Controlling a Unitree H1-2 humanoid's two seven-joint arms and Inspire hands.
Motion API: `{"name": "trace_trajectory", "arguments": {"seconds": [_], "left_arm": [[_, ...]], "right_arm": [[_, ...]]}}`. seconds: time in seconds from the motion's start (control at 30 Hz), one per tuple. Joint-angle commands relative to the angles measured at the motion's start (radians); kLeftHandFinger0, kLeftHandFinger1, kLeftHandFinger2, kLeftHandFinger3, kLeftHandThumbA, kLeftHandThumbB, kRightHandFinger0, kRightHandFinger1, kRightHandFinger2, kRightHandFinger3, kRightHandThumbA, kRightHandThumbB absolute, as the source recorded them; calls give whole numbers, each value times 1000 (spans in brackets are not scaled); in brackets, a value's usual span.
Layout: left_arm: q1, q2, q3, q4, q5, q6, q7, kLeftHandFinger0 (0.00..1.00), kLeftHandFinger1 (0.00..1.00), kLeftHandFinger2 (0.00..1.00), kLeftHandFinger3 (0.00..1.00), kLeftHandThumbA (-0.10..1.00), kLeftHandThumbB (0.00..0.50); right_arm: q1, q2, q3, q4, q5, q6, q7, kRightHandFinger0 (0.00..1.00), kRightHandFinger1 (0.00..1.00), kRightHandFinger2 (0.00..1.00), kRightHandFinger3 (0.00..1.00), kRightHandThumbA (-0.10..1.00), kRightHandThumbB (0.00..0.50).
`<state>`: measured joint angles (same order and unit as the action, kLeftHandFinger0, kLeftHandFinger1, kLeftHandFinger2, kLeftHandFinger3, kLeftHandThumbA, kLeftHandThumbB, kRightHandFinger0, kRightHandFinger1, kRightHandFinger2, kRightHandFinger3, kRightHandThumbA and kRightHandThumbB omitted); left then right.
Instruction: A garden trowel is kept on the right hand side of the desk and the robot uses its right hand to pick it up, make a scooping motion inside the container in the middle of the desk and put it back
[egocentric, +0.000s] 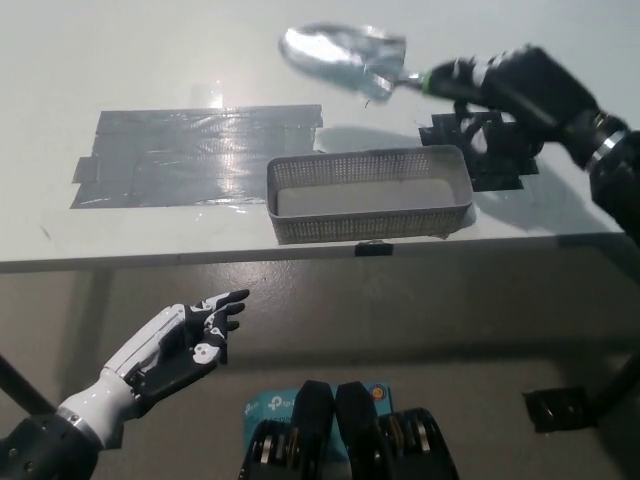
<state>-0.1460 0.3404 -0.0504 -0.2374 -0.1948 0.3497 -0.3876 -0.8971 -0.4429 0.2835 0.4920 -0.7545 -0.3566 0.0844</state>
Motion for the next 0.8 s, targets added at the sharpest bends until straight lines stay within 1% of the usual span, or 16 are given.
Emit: {"name": "trace_trajectory", "arguments": {"seconds": [0.0,0.03,0.07,0.1,0.13,0.17,0.27,0.3,0.33,0.4,0.43,0.53,0.57,0.67,0.73,0.77], "left_arm": [[2,2,1,-14,-4,-18,-1,1000,1000,1000,1000,823,241],[2,2,1,-15,-4,-18,-1,1000,1000,1000,1000,823,241],[-1,3,0,-6,-6,-29,-6,1000,1000,1000,1000,824,241],[-1,3,3,-5,-7,-29,-5,1000,1000,1000,1000,825,248],[-2,2,3,-4,-6,-24,-2,1000,1000,1000,1000,828,262],[-2,1,3,-4,-5,-22,-1,1000,1000,1000,1000,828,259],[-3,6,5,1,-4,-29,-4,1000,1000,1000,1000,850,266],[-2,6,5,0,-3,-29,-4,1000,1000,1000,1000,847,263],[5,6,7,-2,-5,-29,-3,1000,1000,1000,1000,845,263],[7,6,10,-5,-4,-24,2,1000,1000,1000,1000,845,267],[8,6,10,-9,-3,-23,3,1000,1000,1000,1000,848,260],[12,7,18,-15,-11,-21,1,1000,1000,1000,1000,848,255],[12,7,19,-16,-11,-24,1,1000,1000,1000,1000,849,251],[14,6,23,-18,-14,-26,1,1000,1000,1000,1000,843,249],[16,5,26,-23,-14,-28,2,1000,1000,1000,1000,844,248],[16,5,27,-19,-14,-31,2,1000,1000,1000,1000,845,259]], "right_arm": [[-141,9,-110,-89,200,111,87,0,249,510,392,-100,156],[-141,11,-114,-89,199,112,91,0,247,508,391,-100,156],[-161,-5,-114,-74,157,83,55,533,356,540,437,-100,215],[-176,-10,-124,-64,168,81,62,418,378,577,415,-100,210],[-185,-15,-134,-54,180,79,63,457,342,579,413,-100,211],[-188,-17,-140,-55,184,88,71,246,287,632,411,-100,193],[-199,-40,-158,-7,182,104,71,3,250,595,423,-100,215],[-194,-46,-158,6,179,115,76,0,170,573,436,-100,205],[-189,-49,-156,17,177,125,85,0,162,565,454,-100,196],[-163,-75,-140,103,149,116,70,0,143,492,346,-100,197],[-155,-93,-114,149,110,128,67,0,178,526,364,-100,194],[-153,-111,-54,262,58,147,51,0,227,564,477,-100,36],[-152,-114,-39,305,57,145,45,0,237,574,513,-100,8],[-155,-116,4,392,40,145,12,0,224,544,446,-100,0],[-127,-110,34,407,27,190,26,0,251,574,502,-100,0],[-118,-108,42,404,29,198,33,0,253,571,452,-100,0]]}}
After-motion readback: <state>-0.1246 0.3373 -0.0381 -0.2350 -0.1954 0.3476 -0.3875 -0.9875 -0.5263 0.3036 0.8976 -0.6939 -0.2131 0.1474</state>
